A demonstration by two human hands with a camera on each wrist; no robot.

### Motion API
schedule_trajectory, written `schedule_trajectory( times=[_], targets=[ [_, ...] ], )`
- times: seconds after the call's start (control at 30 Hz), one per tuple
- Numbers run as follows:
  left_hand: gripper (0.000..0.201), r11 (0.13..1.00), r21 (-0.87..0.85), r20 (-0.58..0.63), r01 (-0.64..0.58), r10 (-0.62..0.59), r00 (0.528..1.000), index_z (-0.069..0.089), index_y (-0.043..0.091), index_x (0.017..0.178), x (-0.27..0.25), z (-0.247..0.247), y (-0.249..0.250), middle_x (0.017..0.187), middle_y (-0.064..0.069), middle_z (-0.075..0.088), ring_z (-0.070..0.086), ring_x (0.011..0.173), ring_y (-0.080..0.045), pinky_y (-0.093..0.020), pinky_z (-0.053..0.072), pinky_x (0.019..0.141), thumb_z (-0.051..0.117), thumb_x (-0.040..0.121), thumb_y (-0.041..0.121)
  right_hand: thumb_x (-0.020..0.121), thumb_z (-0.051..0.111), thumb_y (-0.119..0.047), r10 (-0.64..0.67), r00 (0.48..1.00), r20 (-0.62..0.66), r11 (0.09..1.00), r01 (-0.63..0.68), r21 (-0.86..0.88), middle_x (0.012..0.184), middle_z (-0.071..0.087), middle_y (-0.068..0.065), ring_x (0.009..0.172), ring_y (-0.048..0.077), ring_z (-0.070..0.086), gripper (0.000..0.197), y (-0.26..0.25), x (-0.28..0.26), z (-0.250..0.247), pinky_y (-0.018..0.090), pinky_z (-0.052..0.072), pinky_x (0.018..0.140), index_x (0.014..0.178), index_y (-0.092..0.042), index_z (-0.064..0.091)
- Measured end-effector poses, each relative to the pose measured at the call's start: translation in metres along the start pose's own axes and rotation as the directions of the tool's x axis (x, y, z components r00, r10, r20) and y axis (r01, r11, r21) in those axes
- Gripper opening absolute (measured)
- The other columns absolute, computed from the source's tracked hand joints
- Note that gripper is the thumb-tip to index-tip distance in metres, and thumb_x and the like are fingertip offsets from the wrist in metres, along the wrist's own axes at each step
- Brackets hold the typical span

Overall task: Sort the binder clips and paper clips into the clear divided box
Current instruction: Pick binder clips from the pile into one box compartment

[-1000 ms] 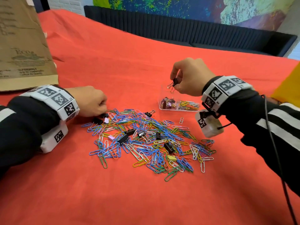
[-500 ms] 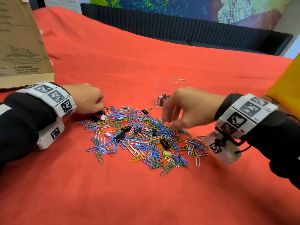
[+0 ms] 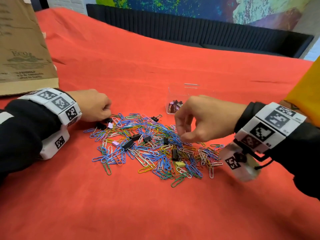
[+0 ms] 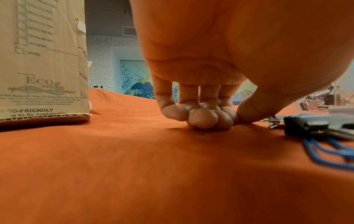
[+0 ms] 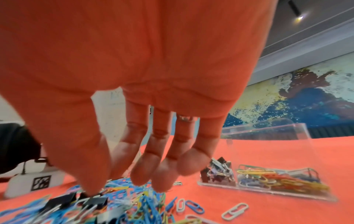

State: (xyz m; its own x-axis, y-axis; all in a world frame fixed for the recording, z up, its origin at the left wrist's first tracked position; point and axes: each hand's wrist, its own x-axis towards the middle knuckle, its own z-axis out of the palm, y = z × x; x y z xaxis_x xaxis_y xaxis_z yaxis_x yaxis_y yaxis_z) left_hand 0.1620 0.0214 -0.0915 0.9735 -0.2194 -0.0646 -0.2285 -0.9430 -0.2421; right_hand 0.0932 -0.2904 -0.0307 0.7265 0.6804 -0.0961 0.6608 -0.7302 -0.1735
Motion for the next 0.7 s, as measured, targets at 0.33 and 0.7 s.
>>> schedule_trajectory(
  times=[0.33,0.7],
  targets=[
    [0.027,1.000,-0.004,-0.010,-0.013,0.013,1.000,0.050,0.019,0.067,0.000,0.001,-0.002,0.066,0.001,0.057,0.050,0.066,-0.025,-0.033,0.050,0.071,0.047,0.087,0.038,0.070,0.072,-0.020,-0.123,0.976,0.178,0.992,0.126,-0.007,0.073,0.064,-0.009,0.066,0.008,0.059,0.020,-0.013,-0.005,0.028,0.023,0.049,0.061,0.087,-0.027,0.064],
    [0.027,1.000,0.000,-0.010,-0.021,0.022,1.000,0.049,0.020,0.067,0.001,0.001,-0.003,0.065,0.002,0.056,0.049,0.066,-0.023,-0.031,0.048,0.069,0.047,0.087,0.037,0.072,0.059,-0.013,-0.055,0.992,0.117,0.998,0.055,0.005,0.070,0.070,-0.005,0.064,0.012,0.061,0.024,-0.001,-0.004,0.006,0.029,0.053,0.062,0.078,-0.030,0.073]
  ],
)
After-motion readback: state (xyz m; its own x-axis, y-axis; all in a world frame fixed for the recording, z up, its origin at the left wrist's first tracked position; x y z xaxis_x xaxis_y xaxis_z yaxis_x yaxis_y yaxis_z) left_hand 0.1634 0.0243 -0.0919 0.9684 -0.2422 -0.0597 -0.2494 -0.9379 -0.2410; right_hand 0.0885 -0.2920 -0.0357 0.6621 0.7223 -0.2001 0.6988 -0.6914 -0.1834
